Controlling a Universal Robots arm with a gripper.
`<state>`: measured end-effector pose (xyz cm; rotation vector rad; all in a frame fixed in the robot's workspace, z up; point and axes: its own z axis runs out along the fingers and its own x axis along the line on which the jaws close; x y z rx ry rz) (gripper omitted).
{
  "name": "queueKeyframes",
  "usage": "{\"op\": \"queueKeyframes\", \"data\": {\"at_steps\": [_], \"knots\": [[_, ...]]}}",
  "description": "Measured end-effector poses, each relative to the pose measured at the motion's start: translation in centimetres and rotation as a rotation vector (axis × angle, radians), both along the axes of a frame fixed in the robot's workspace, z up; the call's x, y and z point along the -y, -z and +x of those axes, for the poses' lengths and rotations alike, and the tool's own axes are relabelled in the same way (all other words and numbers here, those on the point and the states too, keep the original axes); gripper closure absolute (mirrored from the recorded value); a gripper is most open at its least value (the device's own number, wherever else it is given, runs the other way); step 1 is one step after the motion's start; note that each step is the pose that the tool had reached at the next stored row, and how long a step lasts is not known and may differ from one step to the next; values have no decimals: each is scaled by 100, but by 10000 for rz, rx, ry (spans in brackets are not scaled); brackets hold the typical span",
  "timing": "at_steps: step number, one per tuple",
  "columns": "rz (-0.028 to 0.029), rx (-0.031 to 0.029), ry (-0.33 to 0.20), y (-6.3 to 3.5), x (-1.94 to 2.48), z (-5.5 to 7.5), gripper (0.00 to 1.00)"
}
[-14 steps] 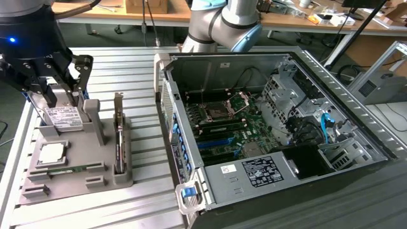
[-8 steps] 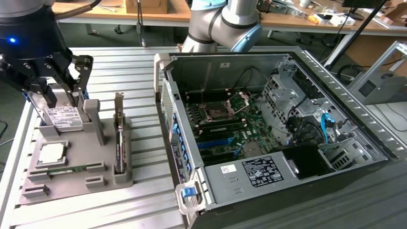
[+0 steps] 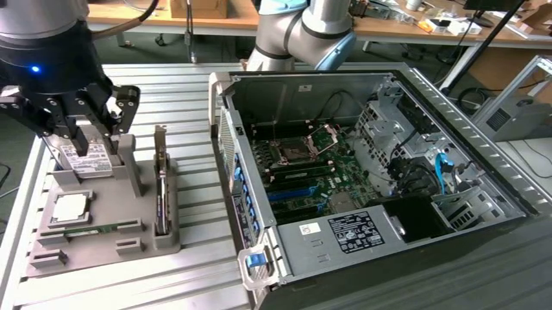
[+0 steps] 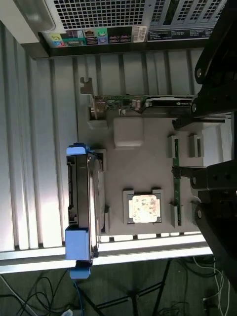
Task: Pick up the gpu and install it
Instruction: 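Pick up the gpu and move the gpu toward the slot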
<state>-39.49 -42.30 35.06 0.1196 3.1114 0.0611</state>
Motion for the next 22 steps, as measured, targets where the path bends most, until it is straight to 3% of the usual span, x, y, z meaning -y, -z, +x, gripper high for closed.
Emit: {"op": "queueKeyframes", "data": {"at_steps": [5,7,8,16,22], "knots": [[0,-81,-1,74,19,357,58],[2,-91,-2,136,72,394,58],[-1,-101,-1,152,79,414,58],[1,-167,-1,345,79,635,58],[0,-186,-1,481,79,698,58]]}}
